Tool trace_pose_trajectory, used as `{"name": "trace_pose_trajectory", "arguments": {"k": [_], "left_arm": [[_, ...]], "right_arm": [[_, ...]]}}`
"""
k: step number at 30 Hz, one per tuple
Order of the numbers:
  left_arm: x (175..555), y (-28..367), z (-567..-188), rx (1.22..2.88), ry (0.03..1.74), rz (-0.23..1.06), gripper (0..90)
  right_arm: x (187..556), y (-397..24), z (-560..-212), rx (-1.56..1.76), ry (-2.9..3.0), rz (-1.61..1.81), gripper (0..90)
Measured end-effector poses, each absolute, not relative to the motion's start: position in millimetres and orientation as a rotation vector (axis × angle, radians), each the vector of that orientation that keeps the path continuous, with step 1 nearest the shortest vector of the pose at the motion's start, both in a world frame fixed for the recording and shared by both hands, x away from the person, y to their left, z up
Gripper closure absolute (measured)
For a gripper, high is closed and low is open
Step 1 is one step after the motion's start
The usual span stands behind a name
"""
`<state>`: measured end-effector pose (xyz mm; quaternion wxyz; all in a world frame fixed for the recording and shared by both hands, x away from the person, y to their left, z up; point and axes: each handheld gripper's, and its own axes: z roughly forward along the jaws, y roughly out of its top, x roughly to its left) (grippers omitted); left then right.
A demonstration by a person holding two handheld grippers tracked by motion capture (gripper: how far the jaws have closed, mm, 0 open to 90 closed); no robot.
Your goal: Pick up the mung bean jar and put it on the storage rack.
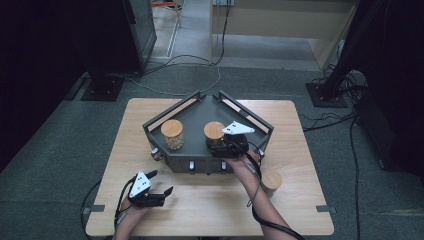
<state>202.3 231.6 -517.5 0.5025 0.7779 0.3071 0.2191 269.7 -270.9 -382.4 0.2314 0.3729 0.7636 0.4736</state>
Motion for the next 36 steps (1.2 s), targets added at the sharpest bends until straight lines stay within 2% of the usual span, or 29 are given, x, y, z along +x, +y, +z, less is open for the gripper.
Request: {"name": "trace_pose_trajectory", "arguments": {"k": [36], "left_arm": [[202.2, 232.2, -518.0, 1.87, 0.753, 0.526, 11.0]], "right_arm": [[244.9, -294.2, -382.0, 0.955, 2.134, 1.279, 19.3]]}}
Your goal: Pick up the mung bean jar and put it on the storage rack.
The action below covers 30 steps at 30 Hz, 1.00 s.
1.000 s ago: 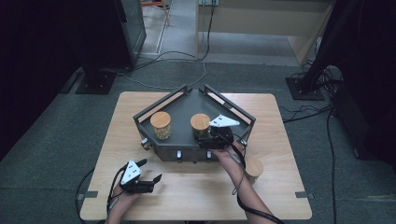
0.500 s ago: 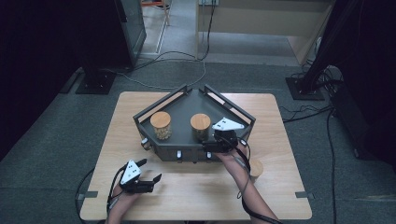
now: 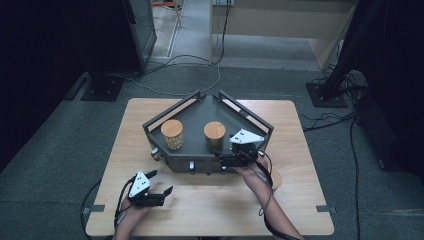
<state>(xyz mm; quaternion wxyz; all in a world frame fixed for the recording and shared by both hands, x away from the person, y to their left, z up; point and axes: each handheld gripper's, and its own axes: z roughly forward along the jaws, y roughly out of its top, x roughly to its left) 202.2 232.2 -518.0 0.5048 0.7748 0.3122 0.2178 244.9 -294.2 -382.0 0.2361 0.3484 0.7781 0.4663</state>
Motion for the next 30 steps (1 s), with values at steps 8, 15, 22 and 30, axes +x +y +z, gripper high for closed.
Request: {"name": "trace_pose_trajectory", "arguments": {"k": [8, 15, 22, 30], "left_arm": [[202.4, 234.0, -519.3, 1.854, 0.763, 0.518, 11.0], [202.1, 233.4, -519.3, 1.855, 0.762, 0.519, 11.0], [202.2, 233.5, -519.2, 1.855, 0.764, 0.517, 11.0], [202.4, 233.4, -518.9, 1.859, 0.76, 0.52, 11.0]], "right_arm": [[241.3, -298.0, -387.2, 0.938, 2.13, 1.28, 19.2], [234.8, -302.8, -389.5, 0.93, 2.136, 1.293, 19.2], [233.3, -307.5, -393.4, 0.937, 2.143, 1.299, 19.3], [229.3, -315.9, -397.5, 0.952, 2.133, 1.318, 19.3]]}}
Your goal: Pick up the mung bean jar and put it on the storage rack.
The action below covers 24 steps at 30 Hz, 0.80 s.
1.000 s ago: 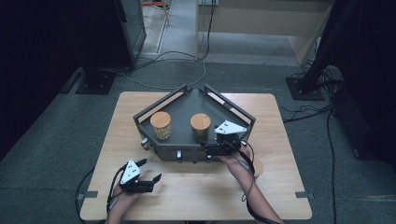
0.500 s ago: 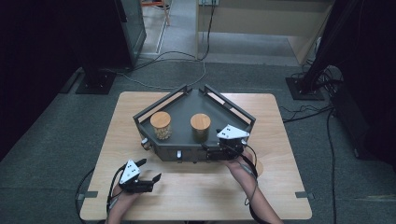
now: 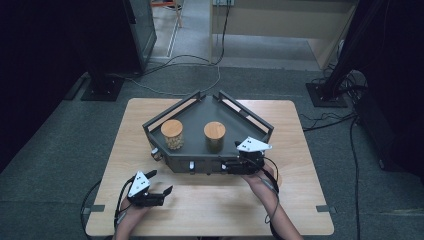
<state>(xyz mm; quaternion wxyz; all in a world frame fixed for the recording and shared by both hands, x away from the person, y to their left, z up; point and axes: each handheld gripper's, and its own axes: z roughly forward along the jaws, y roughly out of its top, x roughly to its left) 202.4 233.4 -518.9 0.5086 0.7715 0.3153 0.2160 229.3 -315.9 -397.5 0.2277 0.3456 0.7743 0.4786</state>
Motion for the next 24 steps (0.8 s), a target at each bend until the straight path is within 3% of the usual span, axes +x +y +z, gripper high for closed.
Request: {"name": "trace_pose_trajectory", "arguments": {"k": [24], "left_arm": [[202.4, 233.0, -519.2, 1.857, 0.762, 0.518, 11.0]], "right_arm": [[212.1, -338.9, -401.8, 0.946, 2.11, 1.349, 19.3]]}}
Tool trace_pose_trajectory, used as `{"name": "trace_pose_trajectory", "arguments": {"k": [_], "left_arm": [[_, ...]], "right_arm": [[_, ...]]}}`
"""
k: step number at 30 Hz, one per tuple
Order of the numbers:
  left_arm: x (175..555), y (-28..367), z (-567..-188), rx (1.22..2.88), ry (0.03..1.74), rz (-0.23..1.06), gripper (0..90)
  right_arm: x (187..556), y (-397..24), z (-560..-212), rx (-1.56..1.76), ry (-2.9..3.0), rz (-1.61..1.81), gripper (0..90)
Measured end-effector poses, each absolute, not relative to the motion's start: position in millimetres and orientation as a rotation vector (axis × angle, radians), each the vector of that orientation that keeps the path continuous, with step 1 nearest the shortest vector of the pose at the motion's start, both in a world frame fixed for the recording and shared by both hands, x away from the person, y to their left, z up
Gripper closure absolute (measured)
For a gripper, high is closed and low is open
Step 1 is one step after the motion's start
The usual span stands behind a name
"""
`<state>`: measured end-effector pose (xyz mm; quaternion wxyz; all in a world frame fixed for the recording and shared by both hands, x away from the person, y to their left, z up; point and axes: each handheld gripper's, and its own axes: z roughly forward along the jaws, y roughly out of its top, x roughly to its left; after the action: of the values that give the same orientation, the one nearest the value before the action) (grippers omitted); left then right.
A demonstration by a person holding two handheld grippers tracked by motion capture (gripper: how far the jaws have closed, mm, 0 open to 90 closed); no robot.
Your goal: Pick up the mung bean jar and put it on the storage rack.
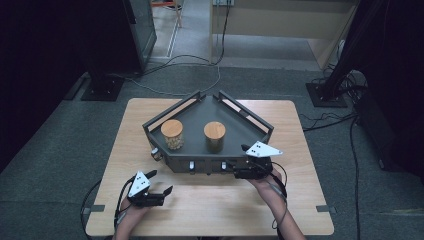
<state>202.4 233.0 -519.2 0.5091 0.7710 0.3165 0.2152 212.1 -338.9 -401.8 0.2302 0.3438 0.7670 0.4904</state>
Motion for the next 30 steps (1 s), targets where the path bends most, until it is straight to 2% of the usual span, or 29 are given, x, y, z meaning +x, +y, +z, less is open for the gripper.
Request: {"name": "trace_pose_trajectory", "arguments": {"k": [30], "left_arm": [[202.4, 233.1, -518.3, 1.864, 0.762, 0.518, 11.0]], "right_arm": [[187.2, -363.3, -413.8, 0.939, 2.073, 1.382, 19.3]]}}
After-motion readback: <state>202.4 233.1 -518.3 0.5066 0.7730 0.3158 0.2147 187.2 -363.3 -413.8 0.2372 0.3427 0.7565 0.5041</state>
